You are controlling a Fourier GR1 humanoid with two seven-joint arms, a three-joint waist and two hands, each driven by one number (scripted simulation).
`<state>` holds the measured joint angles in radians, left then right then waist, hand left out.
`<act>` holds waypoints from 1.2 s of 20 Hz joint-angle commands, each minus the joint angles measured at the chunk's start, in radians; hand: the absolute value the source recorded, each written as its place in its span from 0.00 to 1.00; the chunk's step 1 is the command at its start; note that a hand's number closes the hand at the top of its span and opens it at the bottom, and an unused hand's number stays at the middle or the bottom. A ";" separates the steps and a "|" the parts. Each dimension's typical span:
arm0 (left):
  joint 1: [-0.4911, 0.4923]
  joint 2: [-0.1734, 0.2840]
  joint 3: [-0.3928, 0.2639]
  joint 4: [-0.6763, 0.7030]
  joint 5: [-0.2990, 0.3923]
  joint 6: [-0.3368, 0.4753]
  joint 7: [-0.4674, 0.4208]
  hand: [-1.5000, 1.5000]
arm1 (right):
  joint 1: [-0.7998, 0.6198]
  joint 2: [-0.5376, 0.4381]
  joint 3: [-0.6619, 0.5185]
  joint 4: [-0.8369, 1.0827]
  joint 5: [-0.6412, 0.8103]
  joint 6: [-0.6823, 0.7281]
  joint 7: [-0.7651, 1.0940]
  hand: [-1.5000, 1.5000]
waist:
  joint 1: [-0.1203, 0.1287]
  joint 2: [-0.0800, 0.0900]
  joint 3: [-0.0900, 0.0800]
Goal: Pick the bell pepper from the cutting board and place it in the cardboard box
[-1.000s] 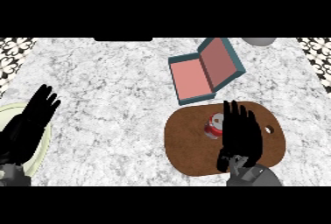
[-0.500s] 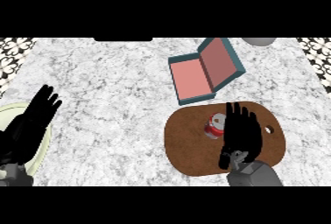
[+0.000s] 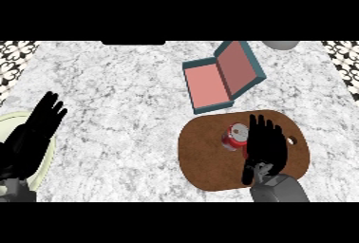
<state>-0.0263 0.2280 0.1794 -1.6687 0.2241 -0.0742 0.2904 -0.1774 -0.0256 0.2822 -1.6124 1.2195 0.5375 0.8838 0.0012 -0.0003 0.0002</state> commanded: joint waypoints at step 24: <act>-0.077 -0.039 -0.041 0.004 -0.024 -0.063 0.010 0.50 | -0.397 0.024 0.015 0.417 -0.218 -0.258 0.085 1.00 | 0.131 0.040 0.004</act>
<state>-0.0694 0.2070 0.1850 -1.6679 0.2122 -0.1232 0.3058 -0.4275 -0.0190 0.3000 -1.2969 1.1217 0.3305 0.8845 0.0619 0.0159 0.0016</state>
